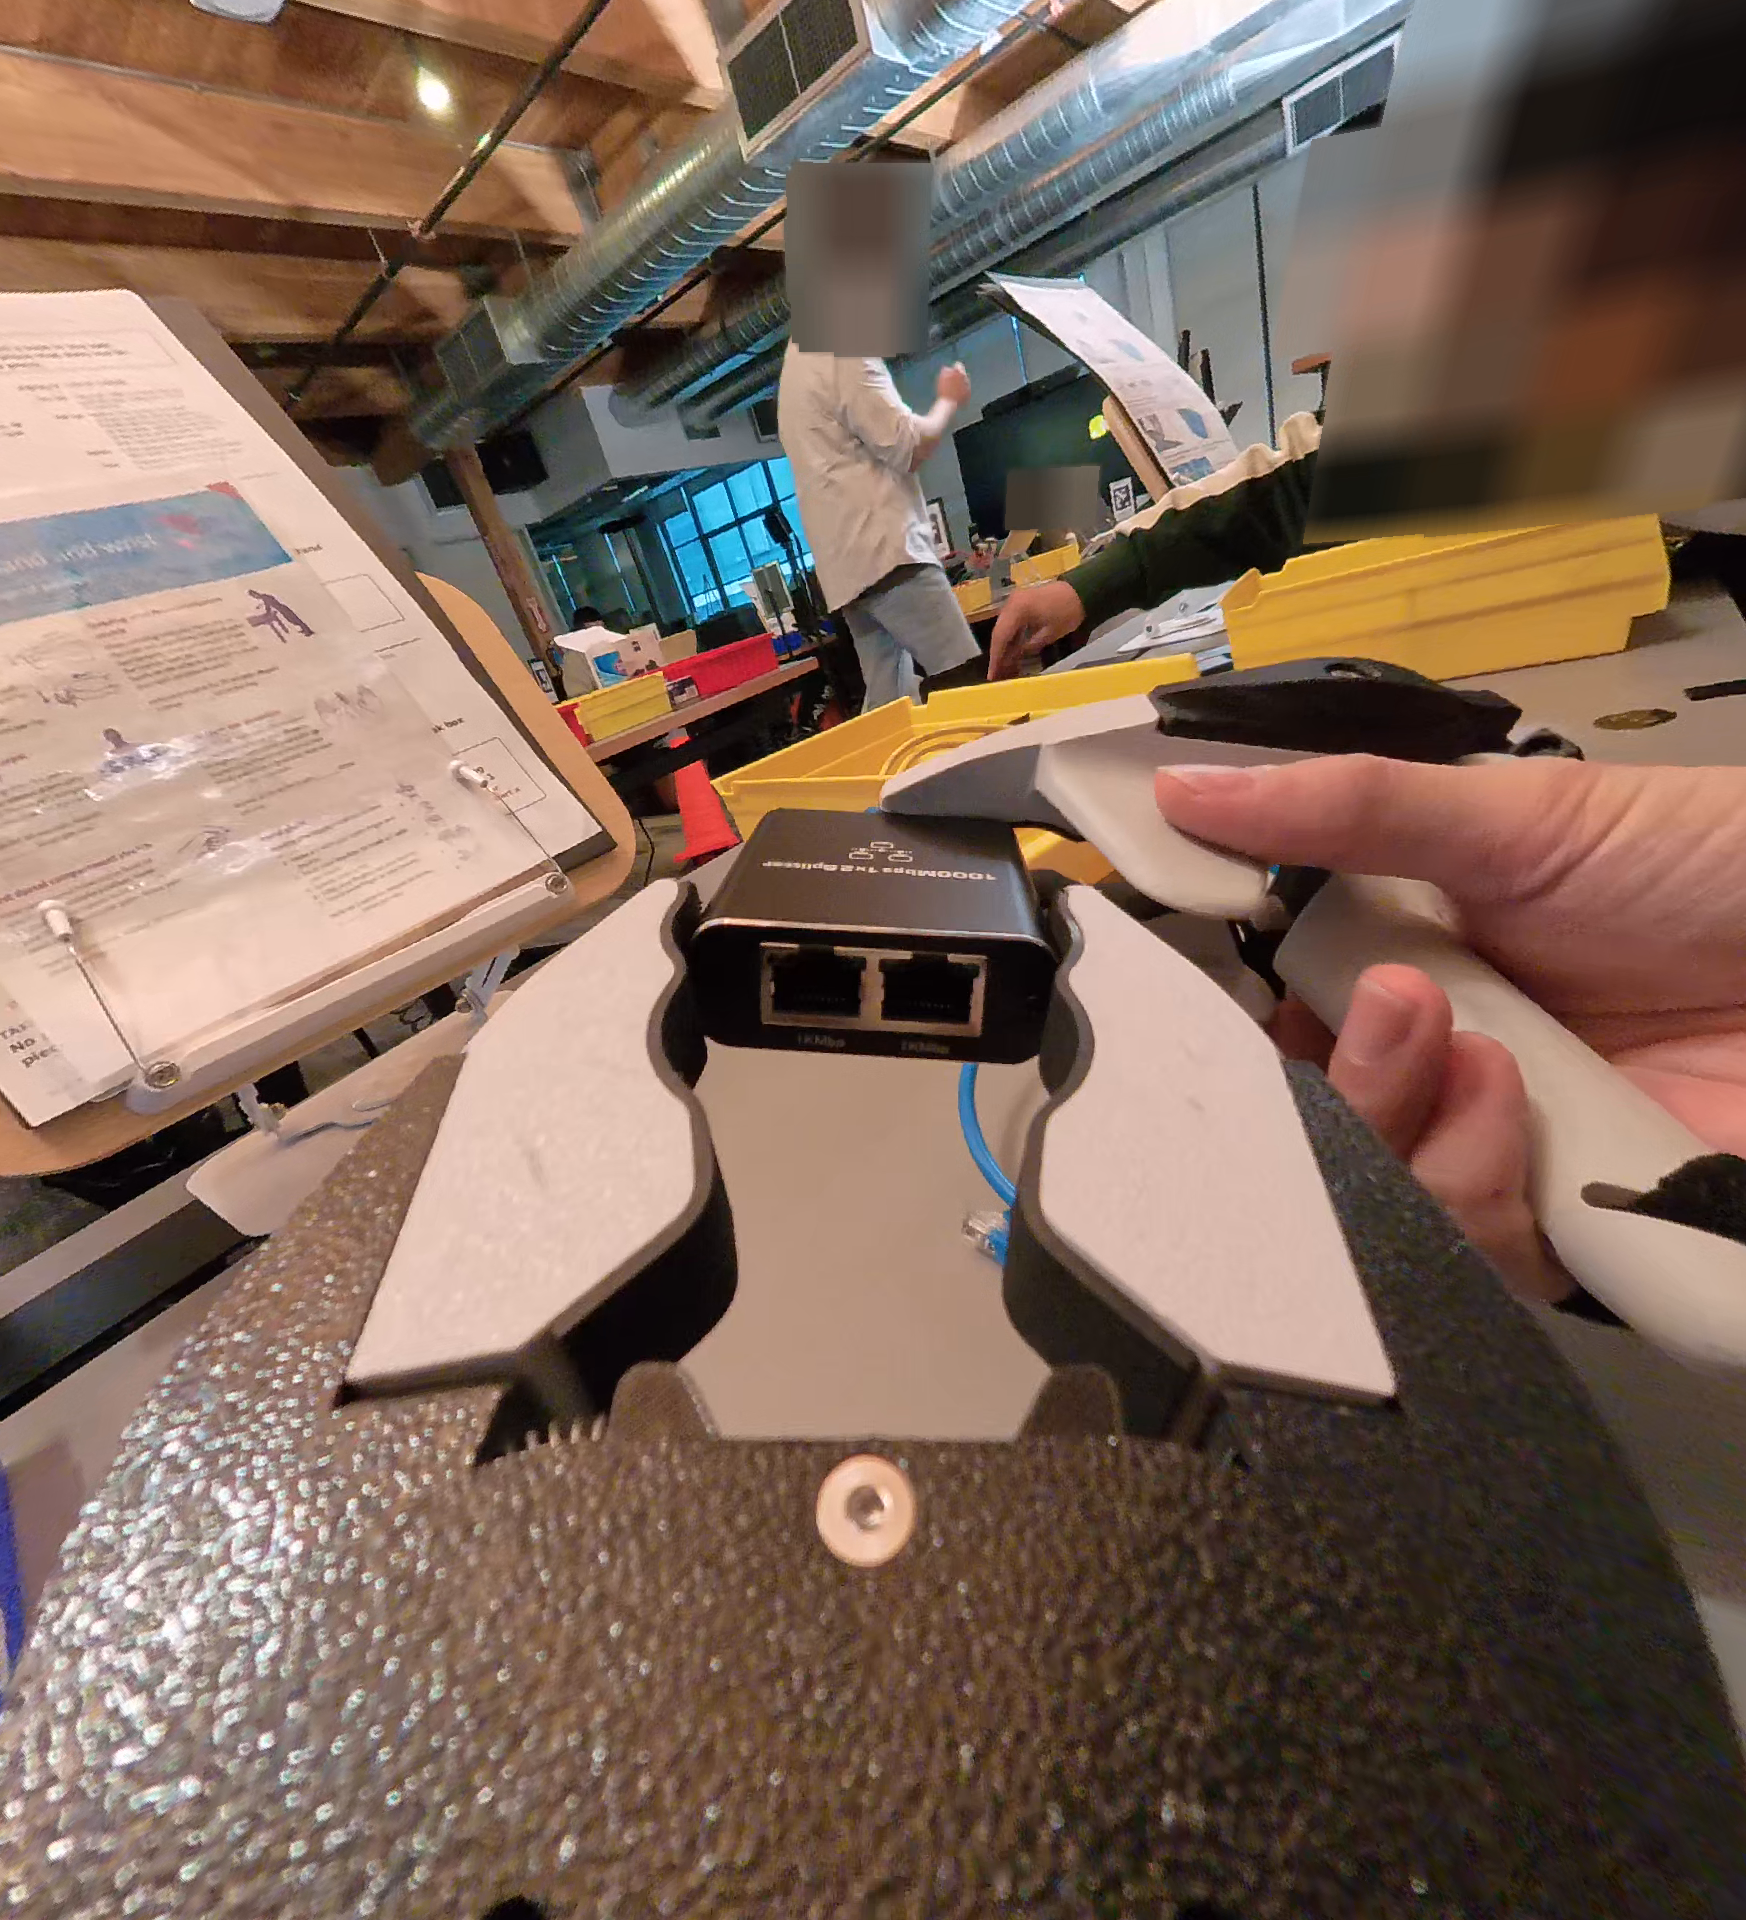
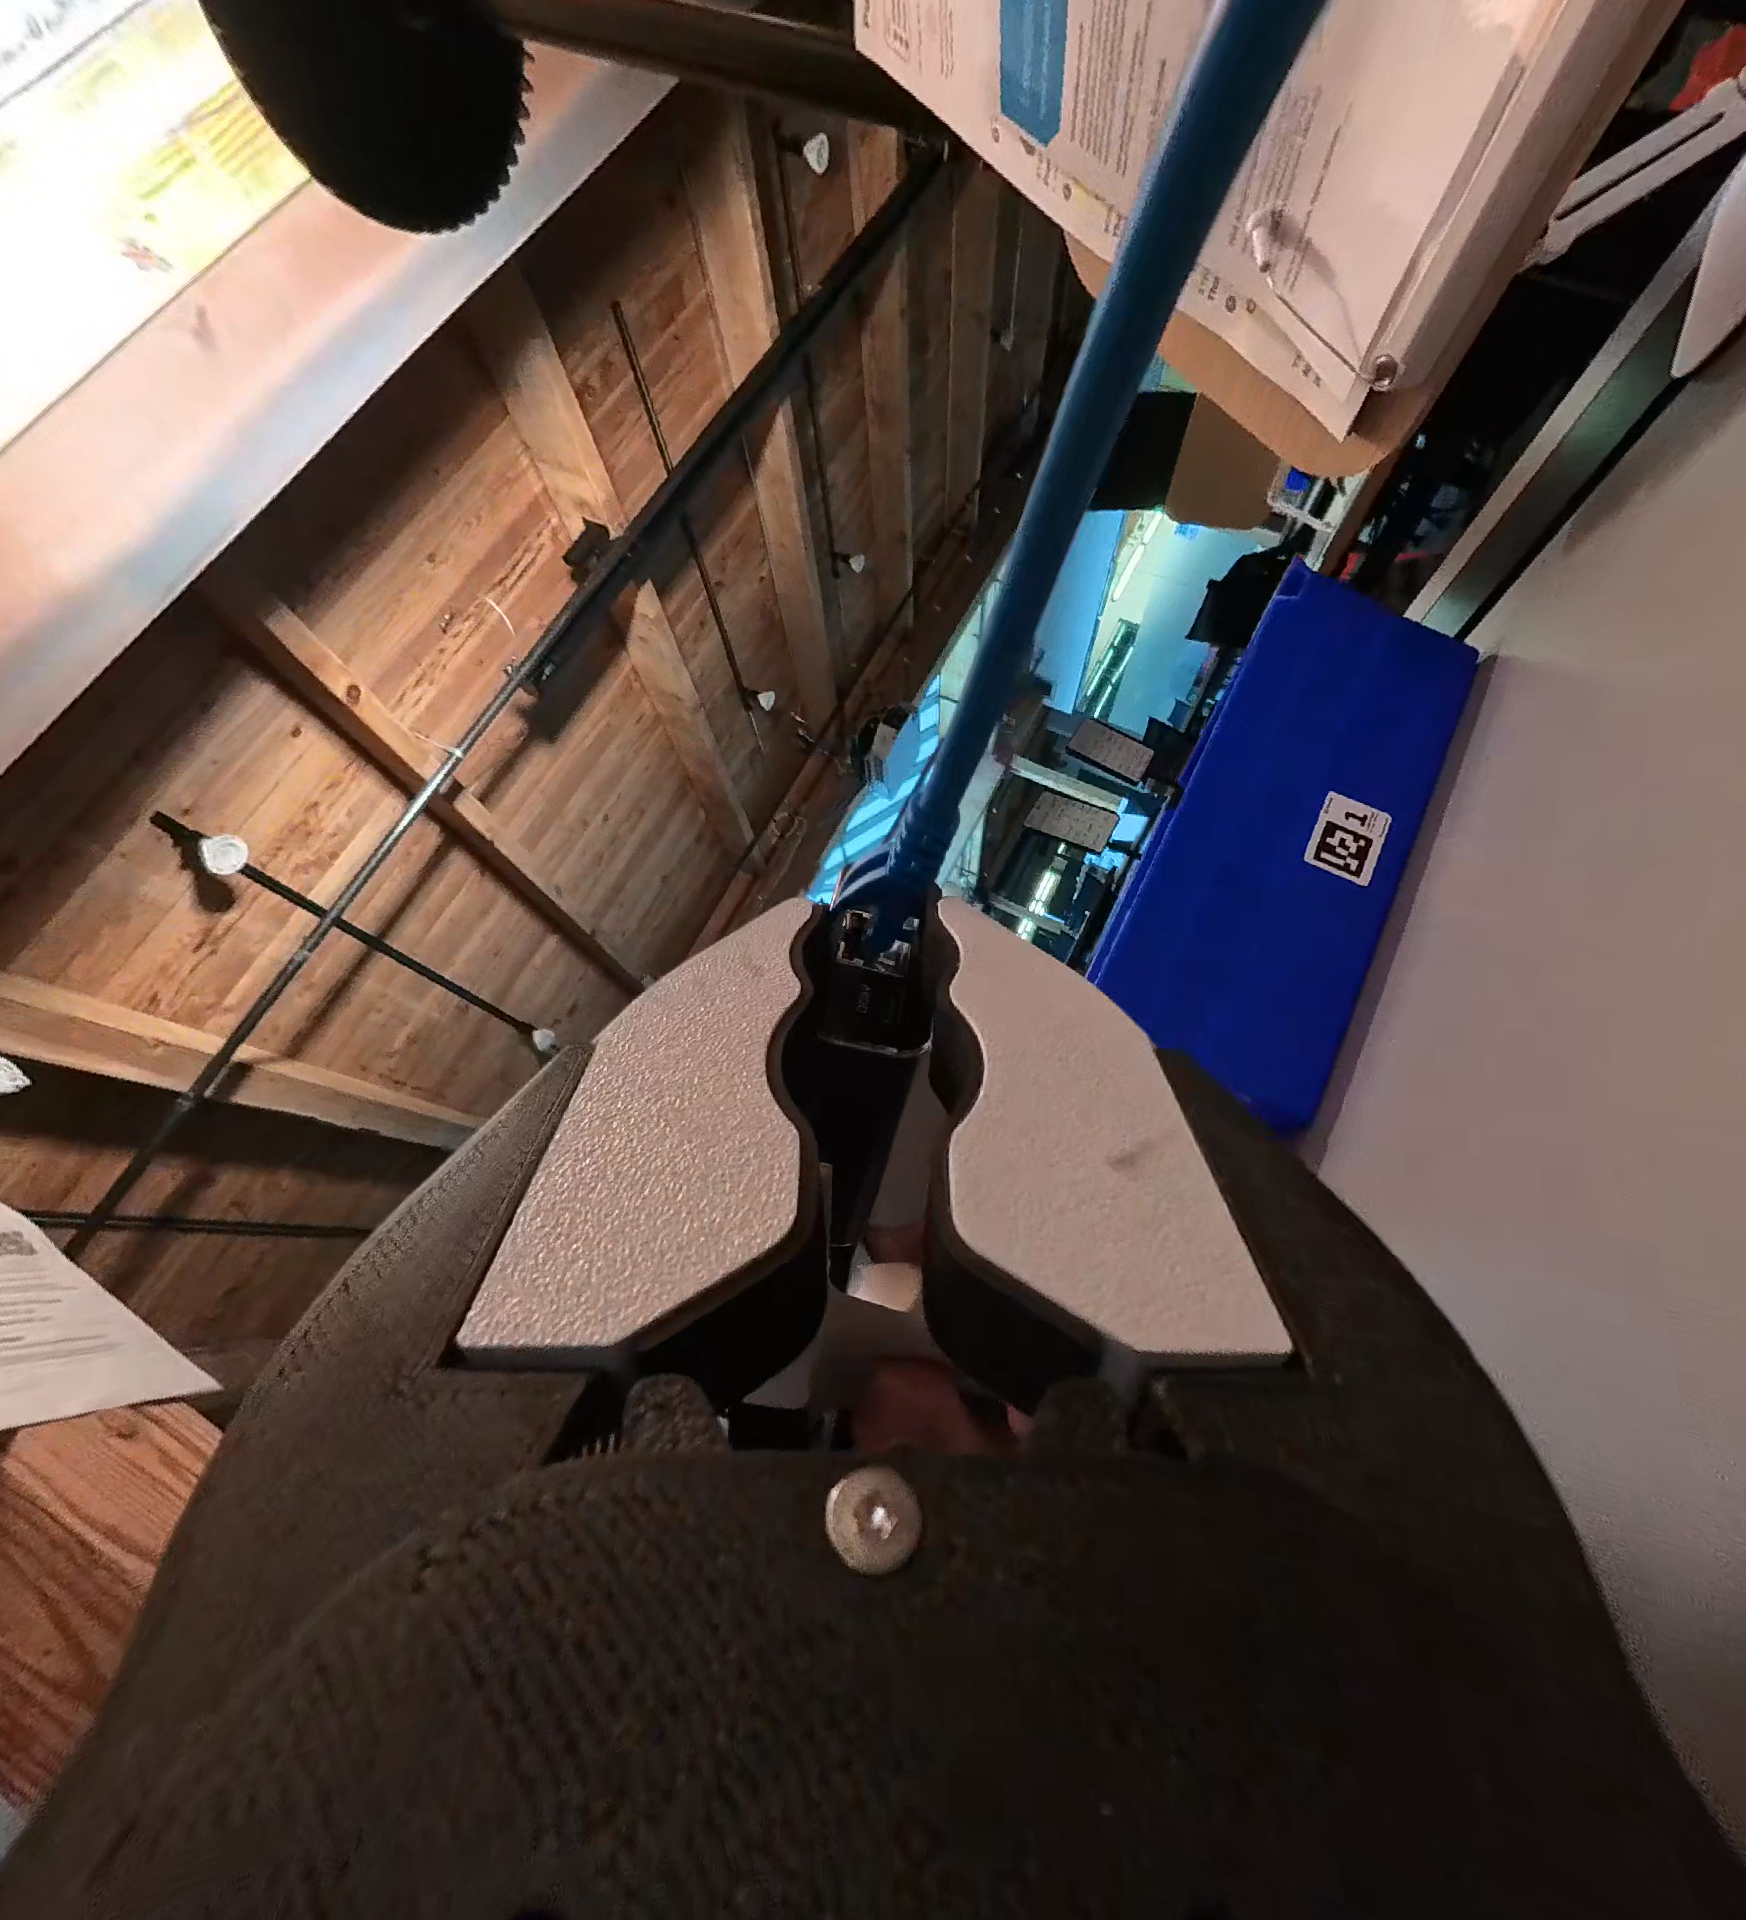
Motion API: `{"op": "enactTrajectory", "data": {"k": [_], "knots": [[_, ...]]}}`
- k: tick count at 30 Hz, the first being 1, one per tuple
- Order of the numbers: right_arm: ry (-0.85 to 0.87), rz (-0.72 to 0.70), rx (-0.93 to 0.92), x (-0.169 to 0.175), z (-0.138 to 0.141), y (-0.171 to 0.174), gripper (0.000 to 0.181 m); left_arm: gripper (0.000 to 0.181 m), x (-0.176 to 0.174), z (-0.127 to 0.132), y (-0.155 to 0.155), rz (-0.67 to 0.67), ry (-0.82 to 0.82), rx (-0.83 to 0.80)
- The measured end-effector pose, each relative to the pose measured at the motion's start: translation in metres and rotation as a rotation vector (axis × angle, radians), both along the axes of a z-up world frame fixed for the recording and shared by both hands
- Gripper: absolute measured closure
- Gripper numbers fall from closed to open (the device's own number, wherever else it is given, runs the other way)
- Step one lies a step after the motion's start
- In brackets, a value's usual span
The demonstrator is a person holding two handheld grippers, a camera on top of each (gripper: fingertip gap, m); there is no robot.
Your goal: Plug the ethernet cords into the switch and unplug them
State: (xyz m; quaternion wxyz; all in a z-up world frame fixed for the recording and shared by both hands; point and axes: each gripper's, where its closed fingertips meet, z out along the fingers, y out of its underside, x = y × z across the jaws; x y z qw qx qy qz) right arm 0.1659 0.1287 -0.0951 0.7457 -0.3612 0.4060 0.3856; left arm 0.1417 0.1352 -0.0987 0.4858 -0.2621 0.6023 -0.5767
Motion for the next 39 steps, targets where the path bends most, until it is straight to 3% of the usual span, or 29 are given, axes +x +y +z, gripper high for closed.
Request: {"op": "enactTrajectory", "data": {"k": [10, 19, 39], "knots": [[0.140, -0.002, 0.099, 0.003, -0.003, -0.001, 0.166, 0.118, 0.001, 0.000, -0.002, 0.015, -0.015, 0.001], [0.159, -0.031, 0.187, 0.002, 0.003, -0.004, 0.167, 0.118, -0.001, 0.003, -0.004, 0.036, -0.054, 0.017], [-0.293, -0.075, -0.065, -0.006, 0.015, -0.006, 0.168, 0.119, 0.000, 0.002, -0.005, 0.006, -0.072, -0.012]]}}
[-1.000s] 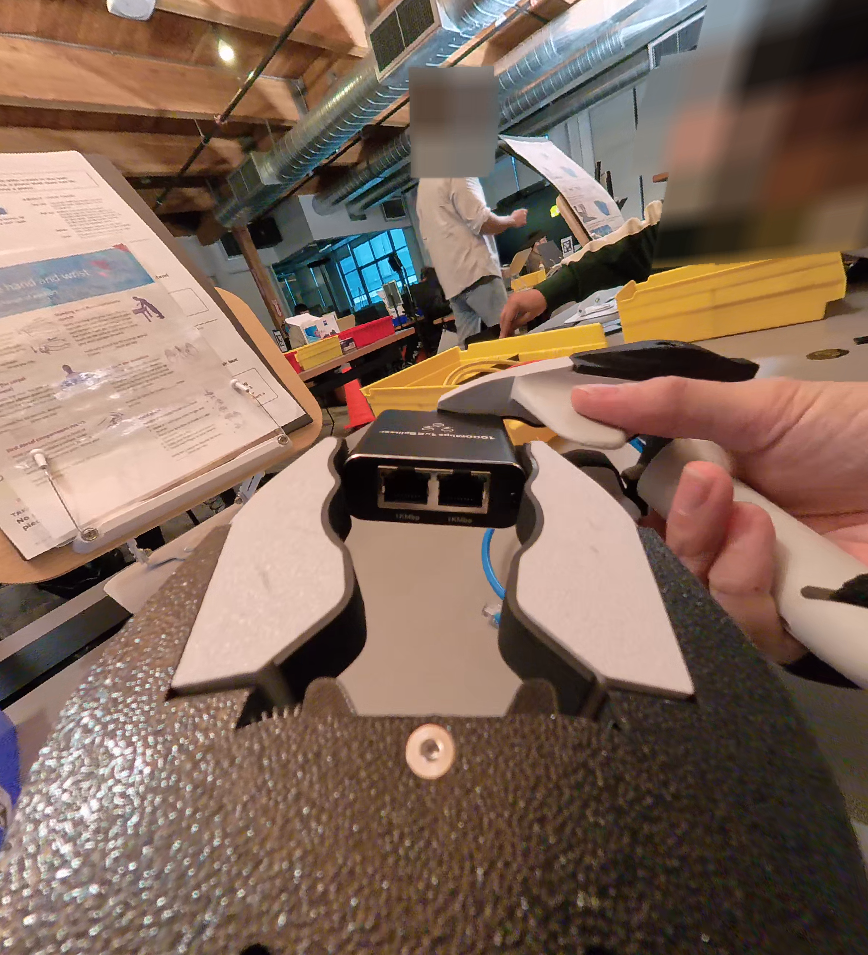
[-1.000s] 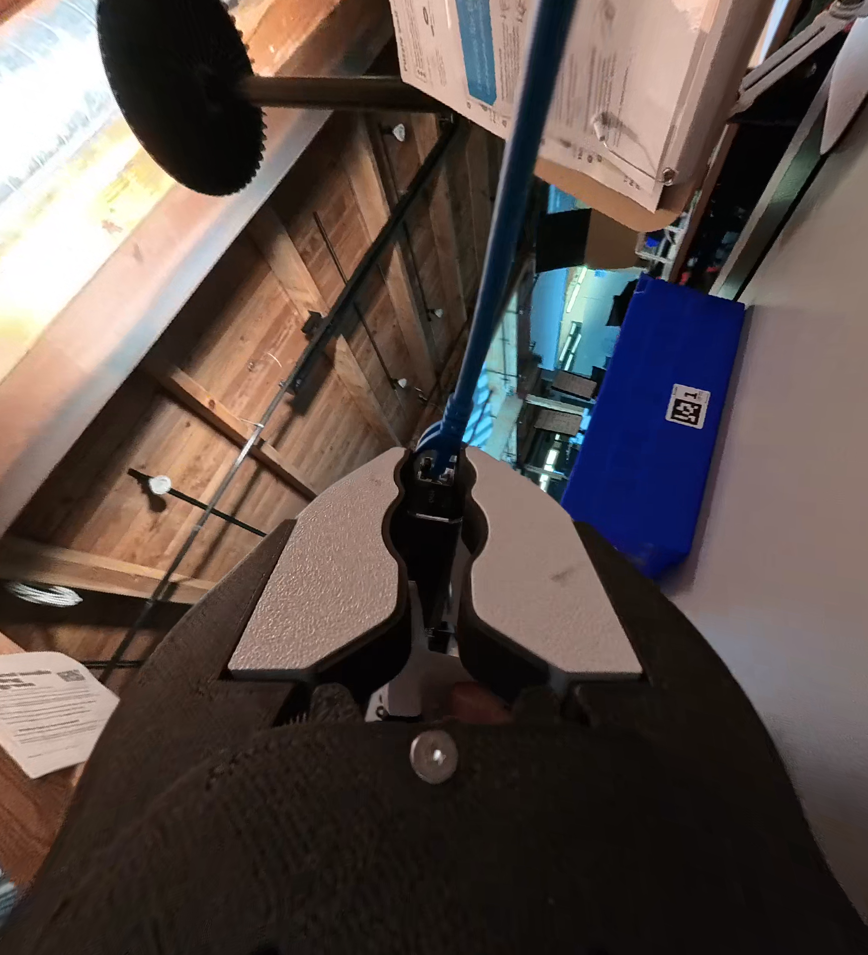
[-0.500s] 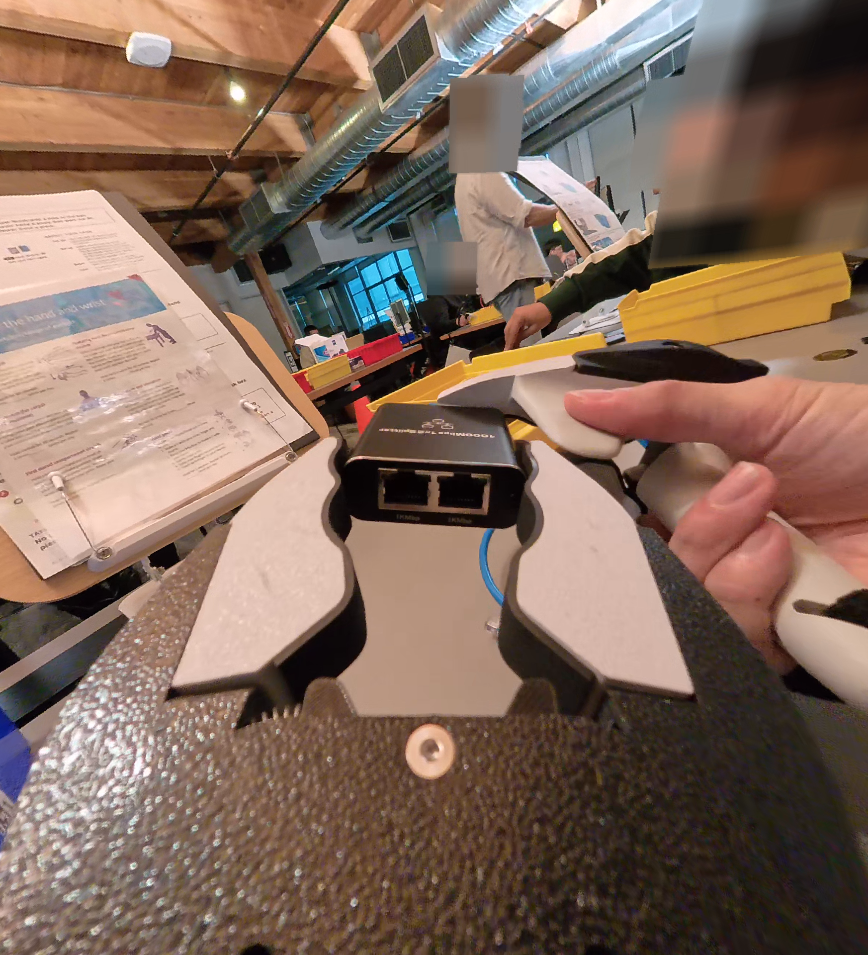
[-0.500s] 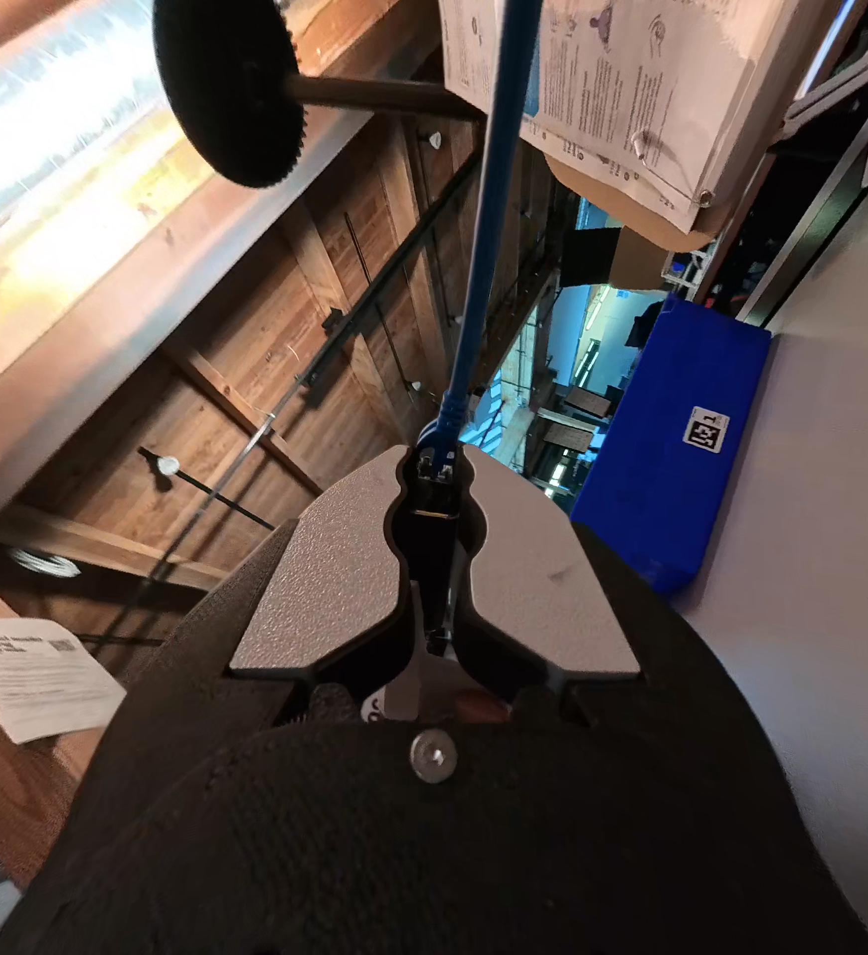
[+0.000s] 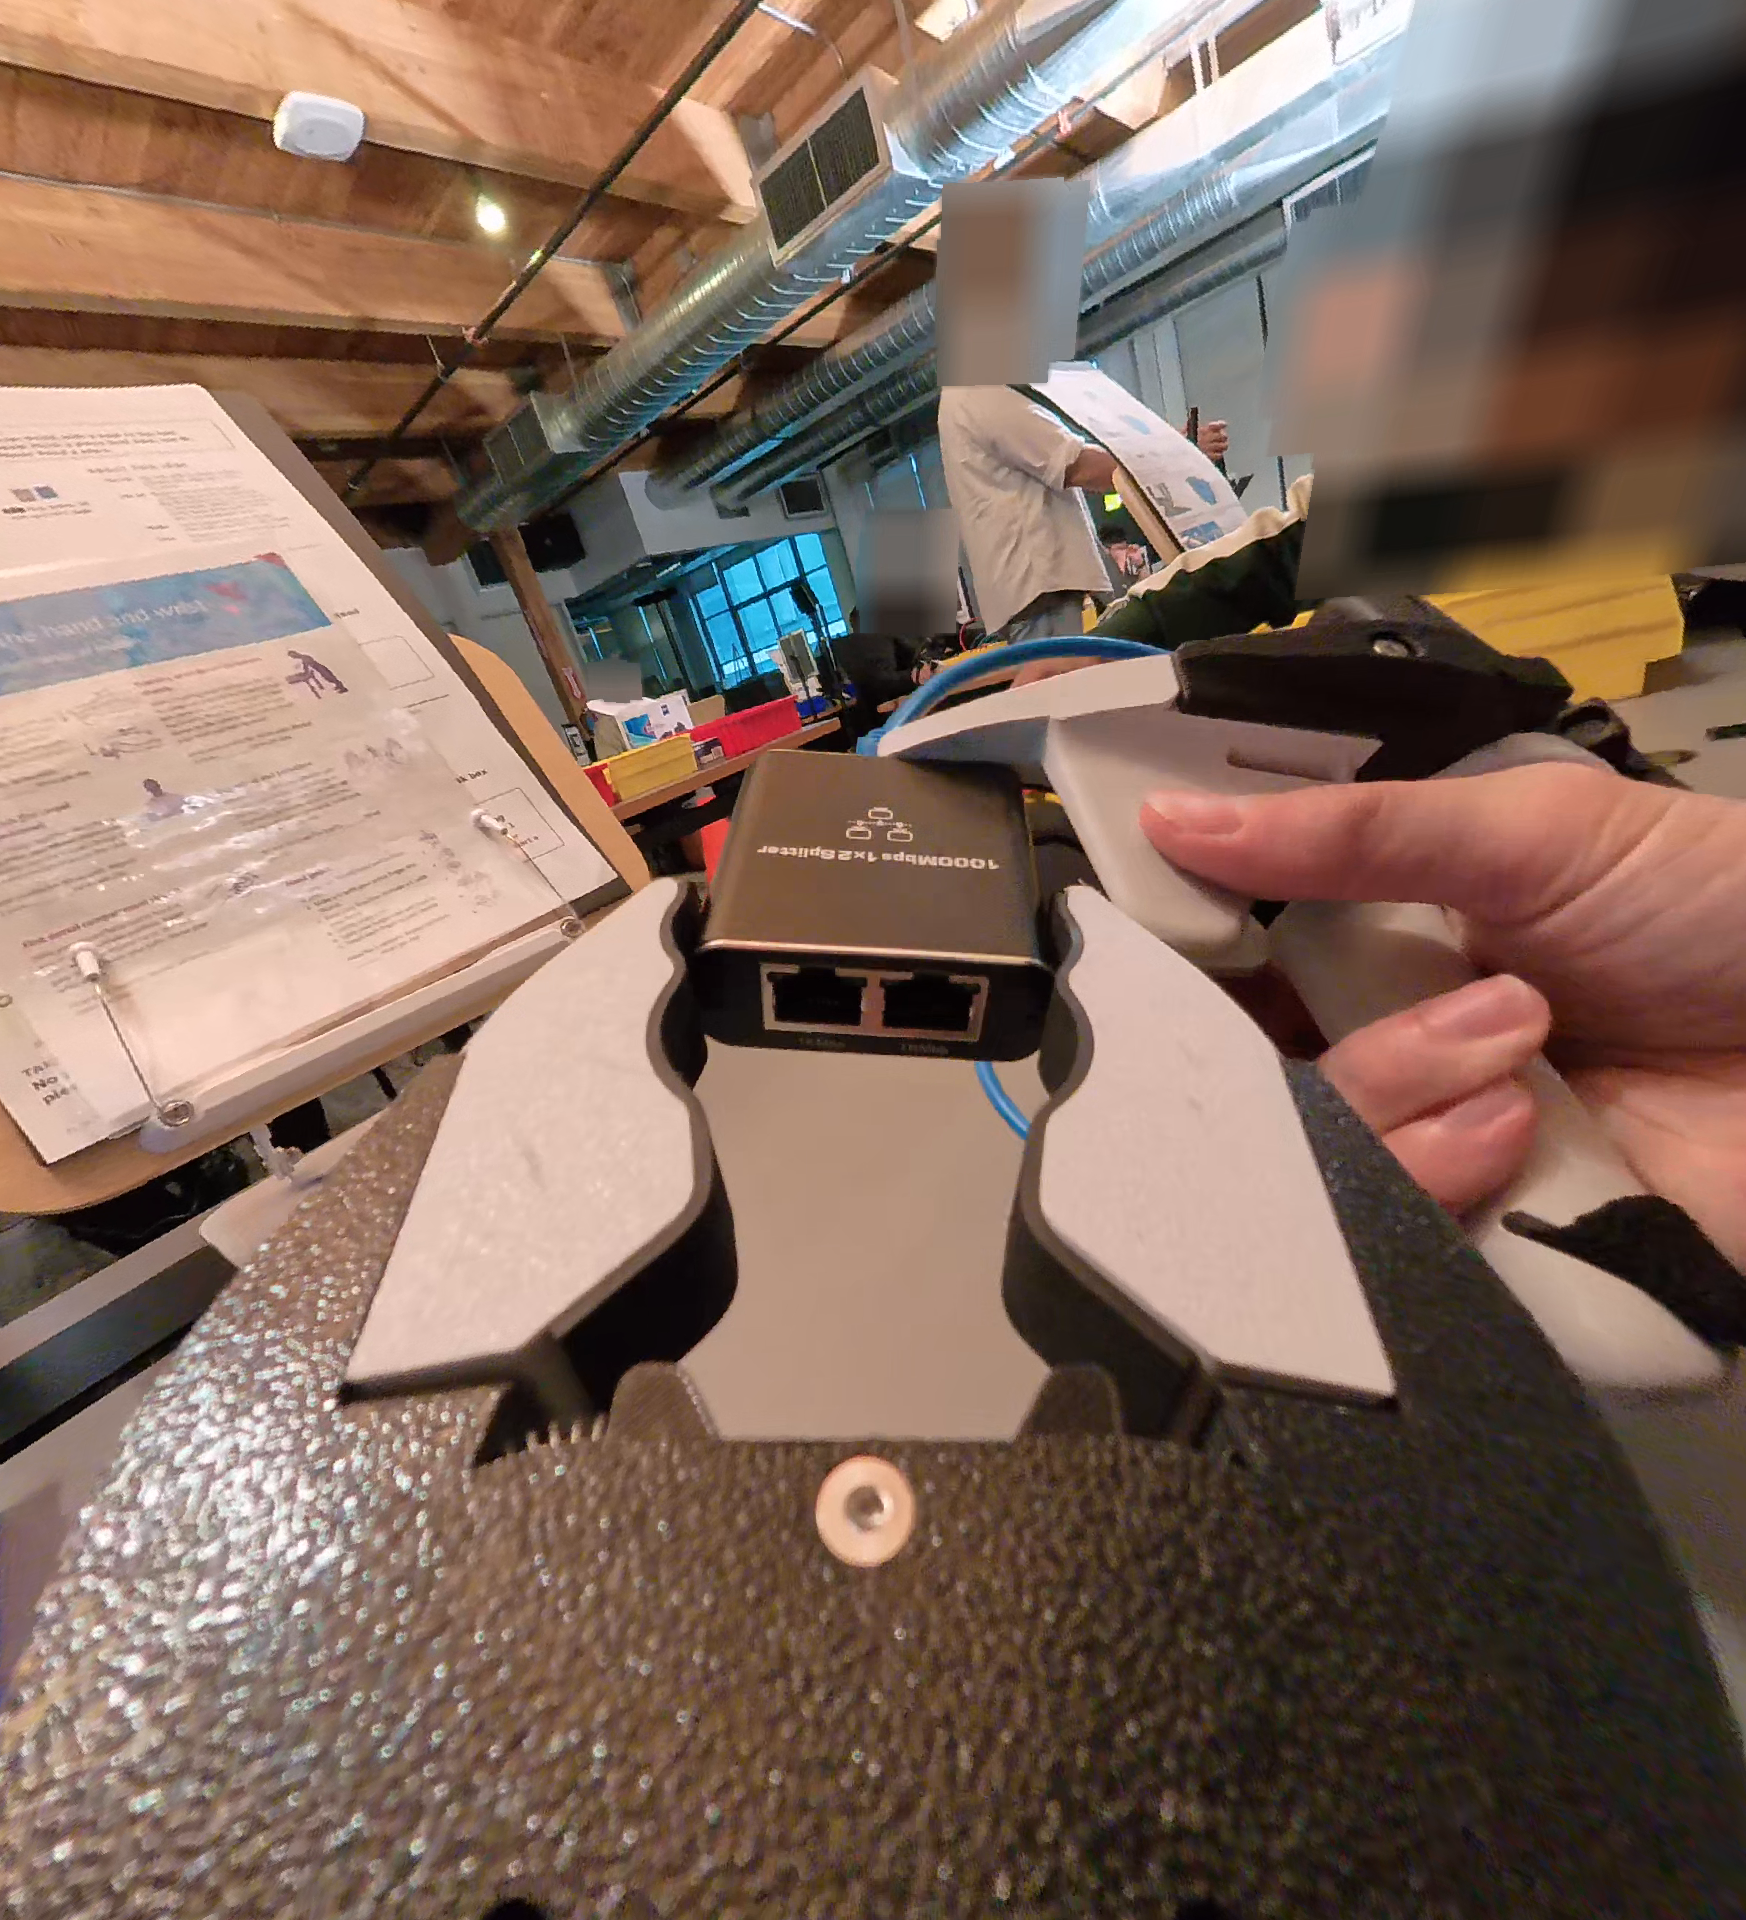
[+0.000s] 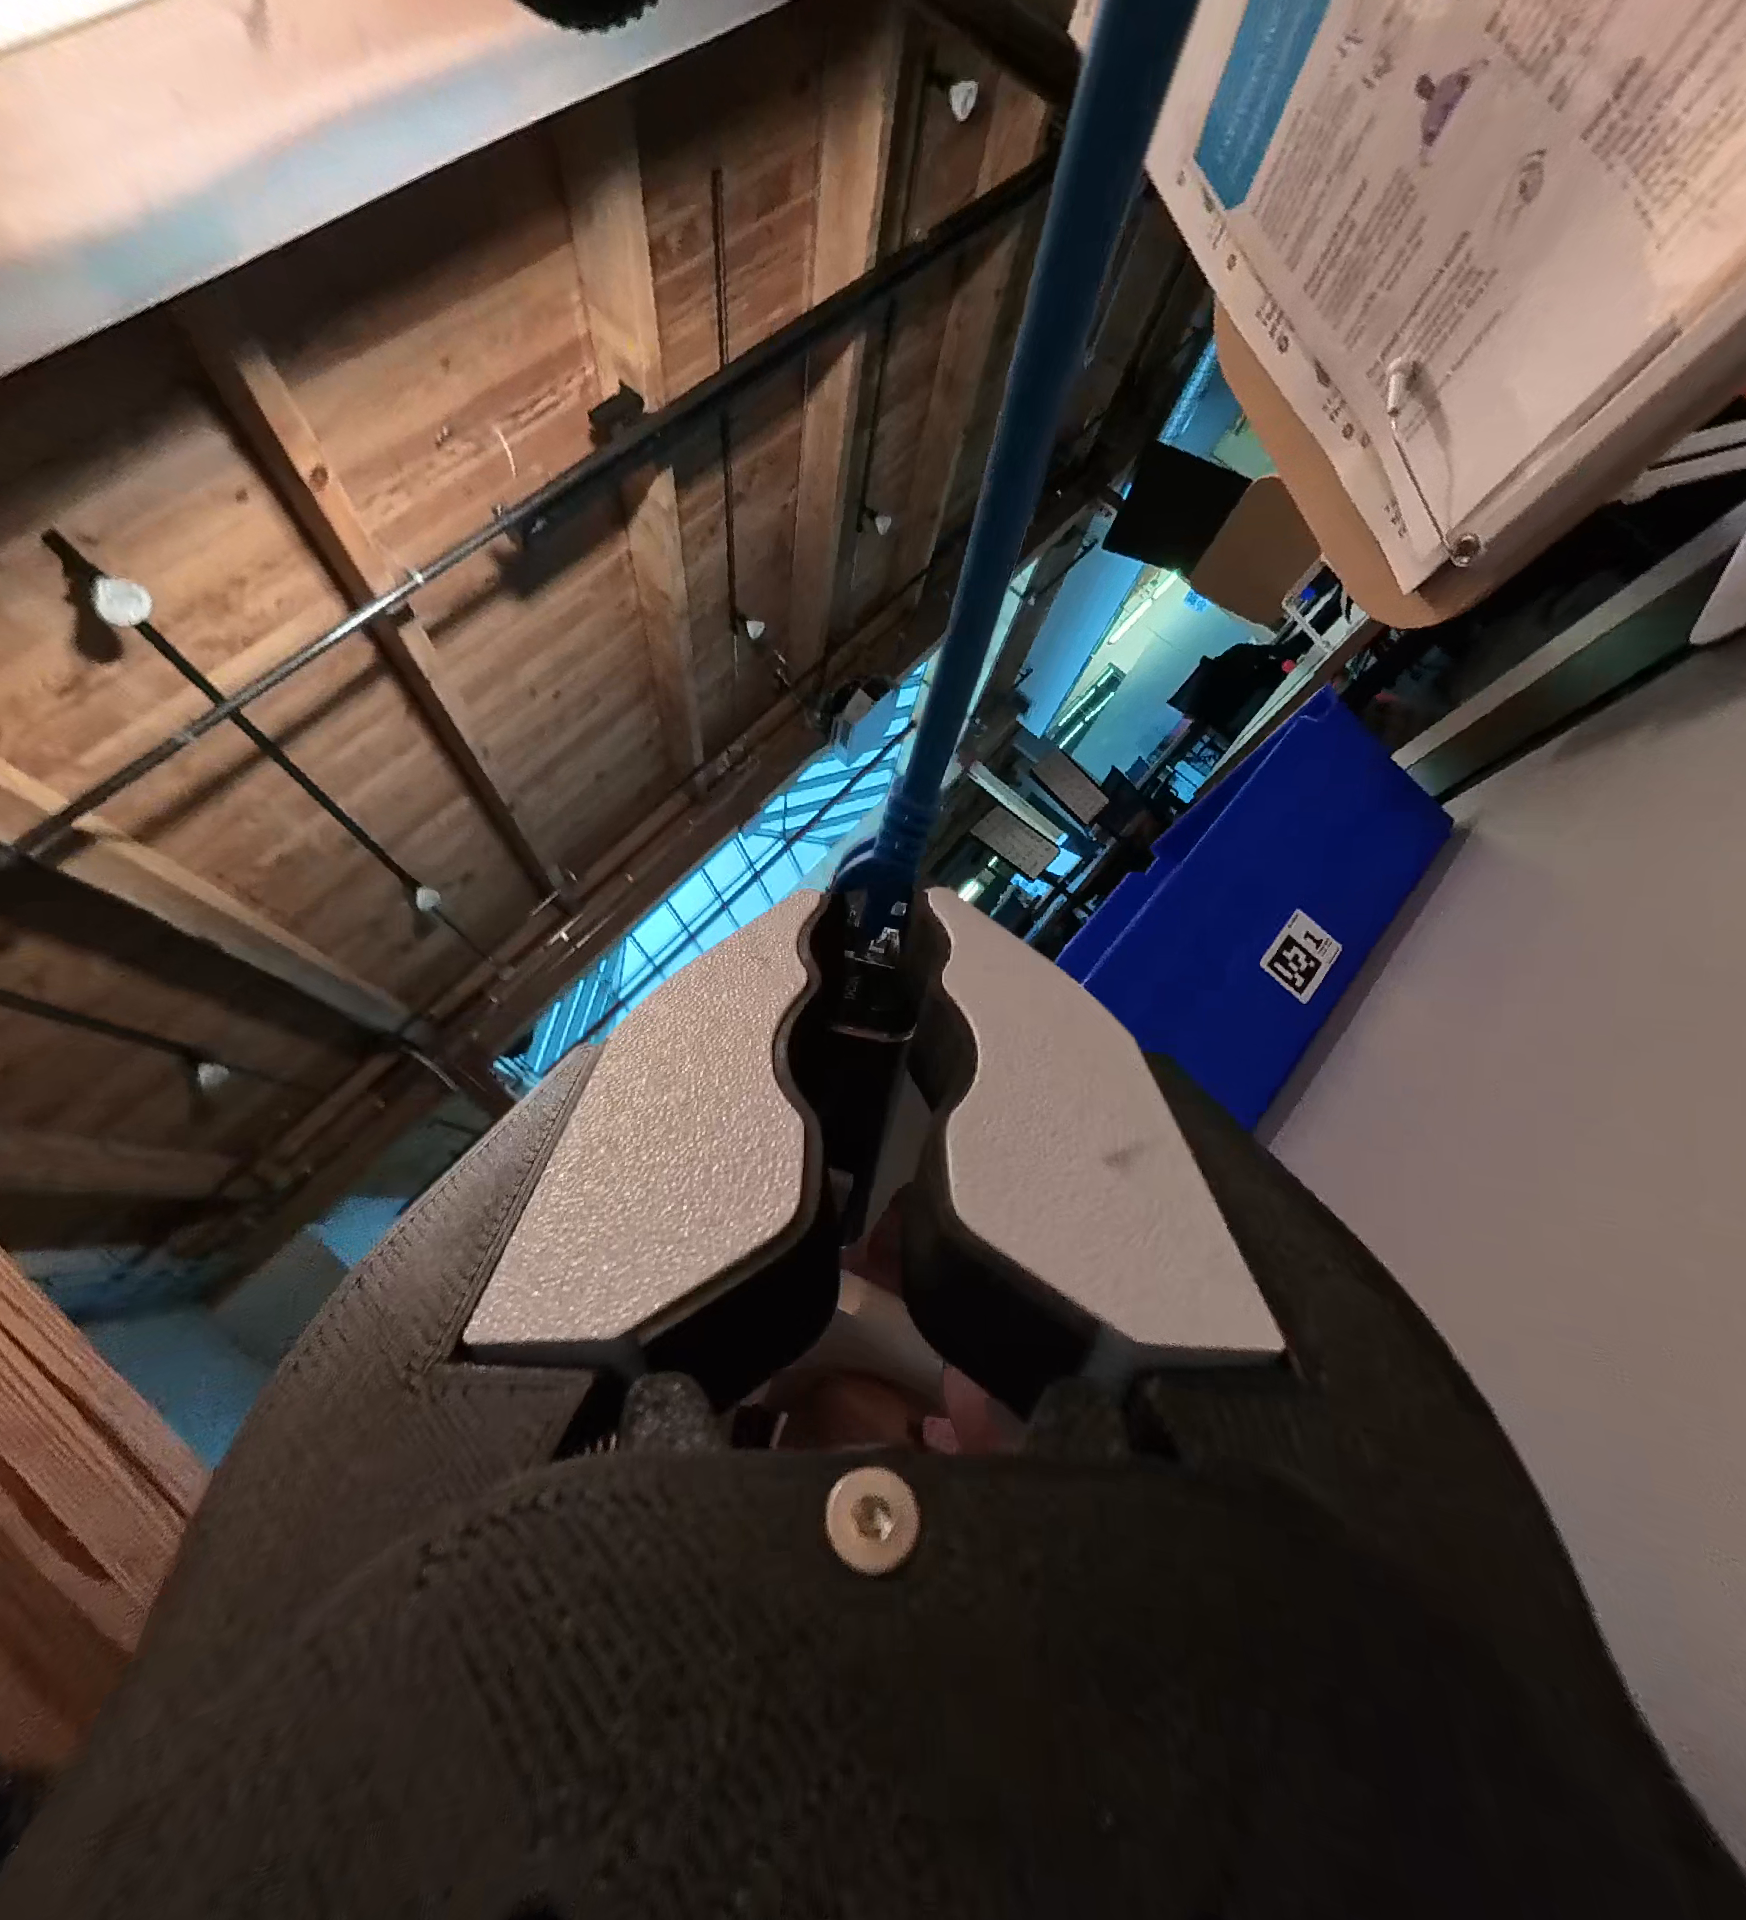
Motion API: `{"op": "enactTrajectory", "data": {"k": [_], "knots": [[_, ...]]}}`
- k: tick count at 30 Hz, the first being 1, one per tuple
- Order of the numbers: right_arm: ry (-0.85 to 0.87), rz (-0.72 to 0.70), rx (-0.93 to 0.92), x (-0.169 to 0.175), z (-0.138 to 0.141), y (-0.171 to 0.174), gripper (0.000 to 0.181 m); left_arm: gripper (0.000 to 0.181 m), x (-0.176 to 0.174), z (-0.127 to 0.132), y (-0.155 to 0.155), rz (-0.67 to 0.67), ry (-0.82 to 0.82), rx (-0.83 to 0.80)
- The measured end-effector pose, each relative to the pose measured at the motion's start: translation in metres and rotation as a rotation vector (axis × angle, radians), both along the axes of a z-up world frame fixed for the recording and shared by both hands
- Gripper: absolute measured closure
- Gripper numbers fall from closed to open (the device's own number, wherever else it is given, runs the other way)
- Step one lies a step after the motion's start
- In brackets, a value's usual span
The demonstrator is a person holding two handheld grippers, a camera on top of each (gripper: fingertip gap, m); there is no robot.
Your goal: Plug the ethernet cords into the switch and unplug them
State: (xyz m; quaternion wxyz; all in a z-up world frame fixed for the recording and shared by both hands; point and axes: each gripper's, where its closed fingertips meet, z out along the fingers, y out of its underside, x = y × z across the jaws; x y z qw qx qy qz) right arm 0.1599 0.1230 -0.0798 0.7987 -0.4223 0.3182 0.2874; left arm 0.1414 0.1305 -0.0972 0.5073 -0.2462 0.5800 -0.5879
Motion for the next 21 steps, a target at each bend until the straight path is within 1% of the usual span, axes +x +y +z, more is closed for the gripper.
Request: {"op": "enactTrajectory", "data": {"k": [2, 3, 5, 6, 8, 10, 12, 13, 14, 16, 17, 19, 21], "knots": [[-0.013, 0.012, -0.001, 0.001, -0.003, -0.001, 0.169, 0.119, 0.000, -0.001, 0.000, -0.010, 0.003, 0.003], [-0.016, 0.000, 0.009, 0.006, -0.002, -0.004, 0.169, 0.119, -0.002, 0.000, 0.000, -0.024, 0.004, -0.021], [-0.022, -0.053, 0.024, 0.024, 0.001, -0.022, 0.169, 0.118, -0.002, 0.004, 0.011, -0.035, 0.016, -0.128], [-0.063, -0.020, -0.021, 0.026, -0.001, -0.023, 0.168, 0.119, -0.002, 0.006, 0.019, -0.021, 0.014, -0.170], [-0.178, -0.059, -0.127, 0.025, -0.002, -0.025, 0.169, 0.119, -0.001, 0.007, 0.027, 0.014, -0.003, -0.134], [-0.231, -0.042, -0.153, 0.022, 0.005, -0.028, 0.169, 0.119, -0.001, 0.008, 0.027, 0.016, -0.008, -0.127], [-0.295, 0.038, -0.198, 0.017, 0.011, -0.027, 0.169, 0.119, -0.001, 0.005, 0.025, 0.007, 0.002, -0.132], [-0.336, 0.040, -0.243, 0.020, 0.015, -0.029, 0.169, 0.119, 0.000, 0.003, 0.024, 0.008, 0.005, -0.116], [-0.394, 0.070, -0.286, 0.020, 0.021, -0.031, 0.169, 0.119, 0.000, 0.001, 0.023, 0.006, 0.008, -0.099], [-0.478, 0.091, -0.347, 0.027, 0.040, -0.041, 0.169, 0.119, 0.000, 0.000, 0.021, 0.000, 0.013, -0.089], [-0.519, 0.139, -0.366, 0.028, 0.050, -0.048, 0.169, 0.119, 0.000, -0.001, 0.021, -0.004, 0.016, -0.093], [-0.550, 0.210, -0.417, 0.041, 0.065, -0.062, 0.169, 0.119, 0.001, -0.002, 0.021, -0.007, 0.023, -0.096], [-0.599, 0.235, -0.515, 0.060, 0.071, -0.078, 0.169, 0.119, 0.002, -0.003, 0.021, -0.011, 0.028, -0.102]]}}
